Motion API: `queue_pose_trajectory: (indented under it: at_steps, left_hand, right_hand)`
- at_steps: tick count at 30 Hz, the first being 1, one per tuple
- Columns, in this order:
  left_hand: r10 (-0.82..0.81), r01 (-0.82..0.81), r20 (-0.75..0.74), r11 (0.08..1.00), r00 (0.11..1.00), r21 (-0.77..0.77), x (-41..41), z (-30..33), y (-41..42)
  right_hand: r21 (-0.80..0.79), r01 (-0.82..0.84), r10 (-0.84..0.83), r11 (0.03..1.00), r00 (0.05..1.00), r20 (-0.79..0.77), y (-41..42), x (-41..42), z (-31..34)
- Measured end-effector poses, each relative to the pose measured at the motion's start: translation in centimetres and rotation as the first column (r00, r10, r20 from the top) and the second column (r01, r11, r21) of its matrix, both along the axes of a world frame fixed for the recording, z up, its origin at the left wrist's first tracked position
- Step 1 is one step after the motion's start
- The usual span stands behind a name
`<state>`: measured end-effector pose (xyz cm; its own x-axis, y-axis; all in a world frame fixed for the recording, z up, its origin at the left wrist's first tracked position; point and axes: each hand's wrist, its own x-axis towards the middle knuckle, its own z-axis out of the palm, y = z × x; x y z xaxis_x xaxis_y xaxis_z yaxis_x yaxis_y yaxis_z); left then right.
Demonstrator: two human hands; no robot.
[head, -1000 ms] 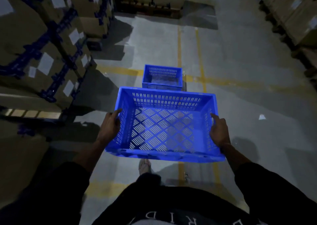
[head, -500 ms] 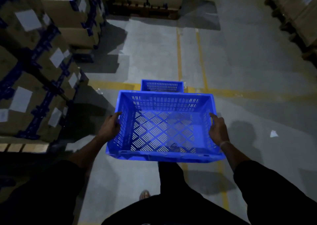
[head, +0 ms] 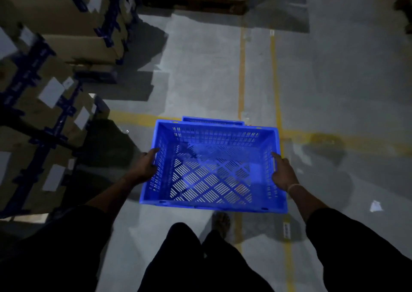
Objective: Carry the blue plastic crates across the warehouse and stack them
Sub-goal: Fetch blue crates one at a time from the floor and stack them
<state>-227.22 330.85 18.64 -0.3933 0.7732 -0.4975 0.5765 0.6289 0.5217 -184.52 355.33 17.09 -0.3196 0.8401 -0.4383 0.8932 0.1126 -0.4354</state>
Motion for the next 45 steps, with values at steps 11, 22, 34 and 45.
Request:
queue_pose_trajectory:
  at_steps: [11,22,34,45]
  left_hand:
    - [0.016,-0.002,0.247,0.998,0.969,-0.058,-14.0,-19.0,14.6]
    - [0.122,-0.129,0.322,0.992,0.939,0.000,-17.6,-36.8,26.2]
    - [0.010,-0.006,0.219,1.000,0.976,-0.018,-18.6,-40.8,28.1]
    - [-0.168,0.168,0.051,0.986,0.984,0.021,-19.3,-40.9,27.9]
  right_hand:
    - [-0.080,0.023,-0.015,0.997,0.995,0.103,14.8,-10.6,-12.2]
    - [-0.032,0.046,-0.041,0.998,0.987,0.154,25.5,-17.2,-32.4]
    - [-0.028,0.010,-0.005,1.000,0.983,0.182,27.2,-16.8,-37.6]
    - [-0.003,-0.050,0.050,0.999,0.987,0.152,27.4,-16.6,-39.1]
